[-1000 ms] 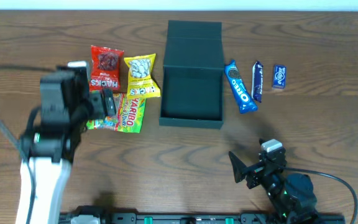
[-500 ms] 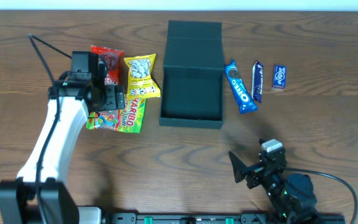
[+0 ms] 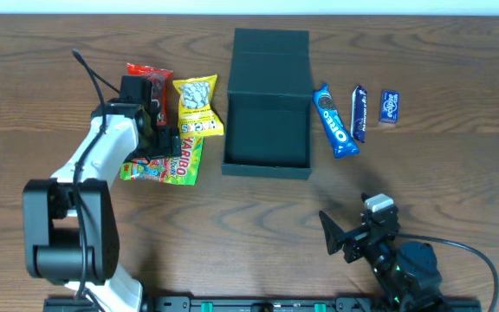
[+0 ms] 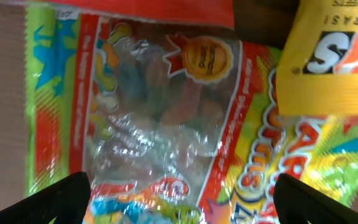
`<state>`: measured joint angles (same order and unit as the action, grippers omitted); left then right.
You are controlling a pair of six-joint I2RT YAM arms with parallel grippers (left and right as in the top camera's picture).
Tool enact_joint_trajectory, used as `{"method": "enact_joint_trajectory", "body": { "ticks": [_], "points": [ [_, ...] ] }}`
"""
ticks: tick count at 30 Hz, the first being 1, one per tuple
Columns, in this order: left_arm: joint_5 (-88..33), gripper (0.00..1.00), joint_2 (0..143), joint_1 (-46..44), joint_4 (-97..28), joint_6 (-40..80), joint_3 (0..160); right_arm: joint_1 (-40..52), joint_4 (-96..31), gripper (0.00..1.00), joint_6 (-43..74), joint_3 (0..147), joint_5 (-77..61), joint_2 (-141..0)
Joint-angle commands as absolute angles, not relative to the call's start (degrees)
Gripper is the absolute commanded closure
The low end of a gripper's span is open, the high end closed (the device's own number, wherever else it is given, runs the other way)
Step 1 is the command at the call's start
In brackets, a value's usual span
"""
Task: Pack container
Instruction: 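Reach the left gripper down and grasp the green Haribo bag, then carry the Haribo bag right and drop it into the black box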
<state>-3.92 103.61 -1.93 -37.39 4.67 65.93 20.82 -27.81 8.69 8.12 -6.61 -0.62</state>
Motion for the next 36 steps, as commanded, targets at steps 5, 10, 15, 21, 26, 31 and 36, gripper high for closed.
{"method": "enact_joint_trajectory", "body": {
  "ticks": [5,10,15,21,26,31,36],
  "points": [
    [-4.1,0.18,108.7,-1.9,-35.3,5.3,65.7,21.0,-27.8,0.01,8.1,7.8,-6.4,-0.3],
    [-4.1,0.54,111.9,-1.9,-35.9,5.3,65.7,21.0,-27.9,0.01,8.1,7.8,-6.4,-0.3],
    [-4.1,0.94,112.4,-1.9,-37.5,5.4,65.7,21.0,-27.9,0.01,8.1,7.8,-6.4,-0.3],
    [-4.1,0.94,112.1,-1.9,-41.6,10.4,65.7,21.0,-27.9,0.01,8.1,7.8,-6.4,-0.3],
    [-4.1,0.94,109.4,-1.9,-45.6,16.0,65.8,21.0,-27.9,0.01,8.1,7.8,-6.4,-0.3],
    [-4.2,0.94,101.7,-1.9,-48.9,22.5,65.8,21.0,-27.9,0.01,8.1,7.8,-6.4,-0.3],
    [-10.0,0.94,91.1,-1.9,-50.8,38.3,65.8,21.0,-27.9,0.01,8.1,7.8,-6.4,-0.3]
  ]
}}
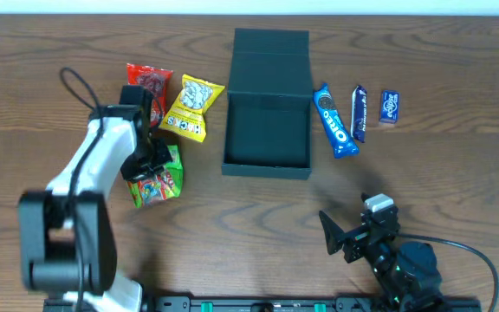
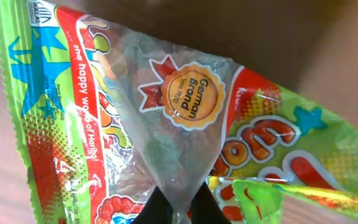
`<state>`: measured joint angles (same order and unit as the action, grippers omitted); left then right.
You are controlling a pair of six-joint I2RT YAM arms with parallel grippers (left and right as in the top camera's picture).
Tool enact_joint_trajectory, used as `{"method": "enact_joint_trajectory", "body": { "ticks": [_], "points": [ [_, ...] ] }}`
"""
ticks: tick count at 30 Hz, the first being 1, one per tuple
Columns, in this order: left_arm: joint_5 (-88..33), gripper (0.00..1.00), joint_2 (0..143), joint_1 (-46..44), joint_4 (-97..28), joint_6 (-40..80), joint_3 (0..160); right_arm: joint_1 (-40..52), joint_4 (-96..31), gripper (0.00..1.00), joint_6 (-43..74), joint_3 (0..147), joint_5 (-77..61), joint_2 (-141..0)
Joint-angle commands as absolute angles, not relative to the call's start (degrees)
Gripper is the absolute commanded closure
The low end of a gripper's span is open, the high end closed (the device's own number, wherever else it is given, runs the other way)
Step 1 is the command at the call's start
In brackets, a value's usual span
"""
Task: Pack container
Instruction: 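Carry the Haribo bag right and drop it into the black box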
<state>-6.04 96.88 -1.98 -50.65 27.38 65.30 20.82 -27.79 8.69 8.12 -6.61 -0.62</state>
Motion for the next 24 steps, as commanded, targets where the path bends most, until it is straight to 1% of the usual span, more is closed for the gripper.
{"method": "enact_joint_trajectory", "body": {
  "ticks": [1,5,7,10,13,16,18,21,23,24],
  "points": [
    [-12.5,0.94,89.4,-1.9,-50.7,41.5,65.8,21.0,-27.9,0.01,8.1,7.8,-6.4,-0.3],
    [-20.4,0.94,83.8,-1.9,-50.6,57.0,65.8,21.0,-27.9,0.01,8.1,7.8,-6.4,-0.3],
    [-23.5,0.94,82.4,-2.0,-50.6,63.8,65.8,21.0,-27.9,0.01,8.1,7.8,-6.4,-0.3],
    [-29.0,0.94,81.3,-3.3,-50.8,77.2,65.8,21.0,-27.9,0.01,8.1,7.8,-6.4,-0.3],
    [-31.9,0.94,81.3,-5.6,-50.7,83.6,65.8,21.0,-27.9,0.01,8.1,7.8,-6.4,-0.3],
    [-32.2,0.94,81.3,-9.7,-50.4,92.0,65.8,21.0,-27.9,0.01,8.1,7.8,-6.4,-0.3],
    [-31.6,0.94,81.3,-13.1,-47.7,97.5,65.8,21.0,-27.9,0.01,8.1,7.8,-6.4,-0.3],
    [-29.2,0.94,81.3,-17.5,-40.6,99.5,65.8,21.0,-27.9,0.01,8.1,7.8,-6.4,-0.3],
    [-25.1,0.94,81.3,-20.7,-36.1,100.5,65.8,21.0,-27.9,0.01,8.1,7.8,-6.4,-0.3],
    [-21.3,0.94,81.3,-22.9,-33.8,101.1,65.8,21.0,-27.9,0.01,8.1,7.8,-6.4,-0.3]
  ]
}}
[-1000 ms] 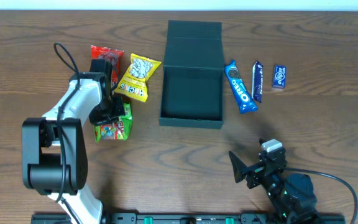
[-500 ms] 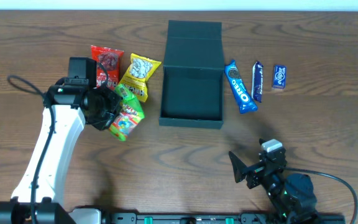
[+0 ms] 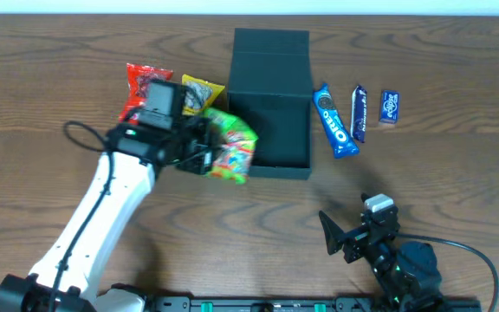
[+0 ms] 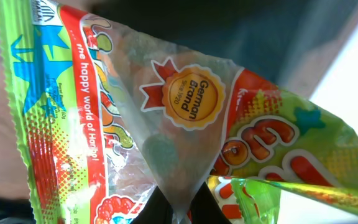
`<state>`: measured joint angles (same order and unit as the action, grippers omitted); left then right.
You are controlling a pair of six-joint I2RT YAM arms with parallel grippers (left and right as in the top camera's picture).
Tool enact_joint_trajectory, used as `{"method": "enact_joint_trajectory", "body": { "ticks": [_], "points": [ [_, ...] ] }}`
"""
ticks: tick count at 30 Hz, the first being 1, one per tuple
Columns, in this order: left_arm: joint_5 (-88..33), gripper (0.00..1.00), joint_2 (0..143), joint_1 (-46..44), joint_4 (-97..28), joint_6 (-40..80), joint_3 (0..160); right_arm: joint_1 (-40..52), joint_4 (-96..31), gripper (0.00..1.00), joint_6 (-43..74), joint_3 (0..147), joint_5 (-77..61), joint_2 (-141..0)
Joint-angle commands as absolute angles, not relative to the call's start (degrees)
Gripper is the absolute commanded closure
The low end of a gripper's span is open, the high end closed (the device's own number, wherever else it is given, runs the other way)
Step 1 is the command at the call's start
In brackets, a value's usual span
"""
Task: Pack container
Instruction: 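Carry the Haribo bag right and drop it into the black box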
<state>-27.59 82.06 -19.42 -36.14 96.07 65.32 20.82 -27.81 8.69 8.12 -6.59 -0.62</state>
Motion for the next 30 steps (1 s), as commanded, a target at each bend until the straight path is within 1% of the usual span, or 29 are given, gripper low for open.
{"method": "enact_joint_trajectory", "body": {
  "ticks": [1,6,8,13,18,30],
  "points": [
    [-17.8,0.94,81.3,-24.5,-32.5,101.2,65.8,21.0,-27.9,0.01,8.1,7.8,-6.4,-0.3],
    [0.4,0.94,81.4,-30.7,-30.1,101.8,65.8,21.0,-27.9,0.01,8.1,7.8,-6.4,-0.3],
    [4.7,0.94,82.2,-32.5,-28.4,101.8,65.8,21.0,-27.9,0.01,8.1,7.8,-6.4,-0.3],
    [2.3,0.94,86.8,-34.2,-24.6,102.7,65.8,21.0,-27.9,0.01,8.1,7.8,-6.4,-0.3],
    [-1.9,0.94,90.8,-34.2,-23.9,111.4,65.8,21.0,-27.9,0.01,8.1,7.8,-6.4,-0.3],
    [-2.6,0.94,91.5,-37.3,-20.3,118.3,65.8,21.0,-27.9,0.01,8.1,7.8,-6.4,-0.3]
  ]
}}
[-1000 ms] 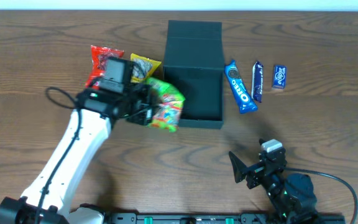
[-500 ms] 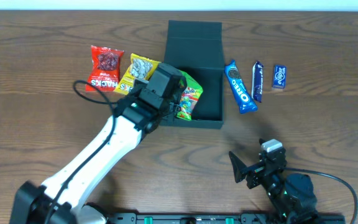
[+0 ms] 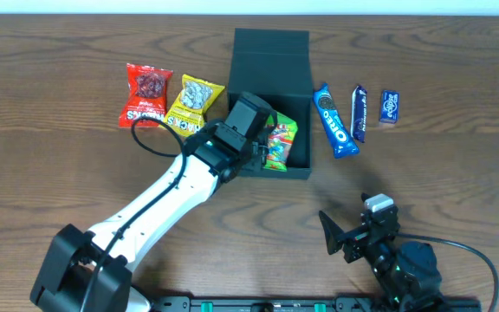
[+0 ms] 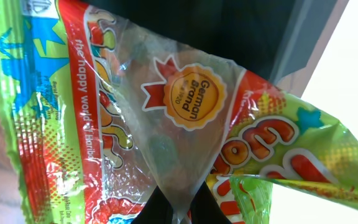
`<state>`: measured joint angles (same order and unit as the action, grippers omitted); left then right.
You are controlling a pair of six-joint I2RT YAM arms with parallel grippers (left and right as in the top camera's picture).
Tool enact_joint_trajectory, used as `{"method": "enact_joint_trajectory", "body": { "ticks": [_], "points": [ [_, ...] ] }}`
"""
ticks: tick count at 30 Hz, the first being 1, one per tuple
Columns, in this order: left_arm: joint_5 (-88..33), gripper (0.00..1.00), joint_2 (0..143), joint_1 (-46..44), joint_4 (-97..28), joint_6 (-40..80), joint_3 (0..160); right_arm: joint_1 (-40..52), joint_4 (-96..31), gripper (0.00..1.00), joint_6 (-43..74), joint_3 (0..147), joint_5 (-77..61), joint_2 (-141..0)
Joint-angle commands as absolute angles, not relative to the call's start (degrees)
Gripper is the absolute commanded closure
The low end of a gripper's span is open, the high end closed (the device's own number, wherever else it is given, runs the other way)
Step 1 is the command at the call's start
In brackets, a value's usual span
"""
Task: Pack container
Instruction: 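Carry the Haribo bag right and drop it into the black box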
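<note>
The dark green box (image 3: 267, 165) stands open at the table's middle, its lid folded back. My left gripper (image 3: 262, 149) is over the box's near left part, shut on the green and red Haribo gummy bag (image 3: 280, 143), which hangs inside the box opening. In the left wrist view the Haribo bag (image 4: 166, 118) fills the frame, pinched between the two dark fingertips (image 4: 157, 211) at the bottom edge. My right gripper (image 3: 336, 234) rests open near the front edge, holding nothing.
A red snack bag (image 3: 148, 94) and a yellow snack bag (image 3: 194, 104) lie left of the box. To its right lie a blue Oreo pack (image 3: 334, 120), a dark chocolate bar (image 3: 359, 113) and a small blue packet (image 3: 389, 107).
My left gripper has carried the Haribo bag from the box's left outer wall to over the box's inside. The right arm has not moved.
My left gripper stood open over the Haribo bag lying flat left of the box. Then it was shut on the bag, crumpled and lifted. Later it held the bag at the box's left wall, and now within the box opening.
</note>
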<state>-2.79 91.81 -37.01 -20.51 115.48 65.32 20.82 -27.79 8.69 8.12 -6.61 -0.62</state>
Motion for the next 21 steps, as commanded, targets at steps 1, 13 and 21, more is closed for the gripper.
{"method": "enact_joint_trajectory", "body": {
  "ticks": [1,13,21],
  "points": [
    [-2.6,0.94,91.5,-37.3,-20.4,118.3,65.8,21.0,-27.9,0.01,8.1,7.8,-6.4,-0.3],
    [-0.7,0.05,91.4,-37.1,-18.0,108.9,65.8,21.0,-27.9,0.01,8.1,7.8,-6.4,-0.3],
    [0.2,0.05,87.9,-37.1,-16.3,77.5,70.9,21.0,-27.9,0.01,8.1,7.8,-6.4,-0.3]
  ]
}}
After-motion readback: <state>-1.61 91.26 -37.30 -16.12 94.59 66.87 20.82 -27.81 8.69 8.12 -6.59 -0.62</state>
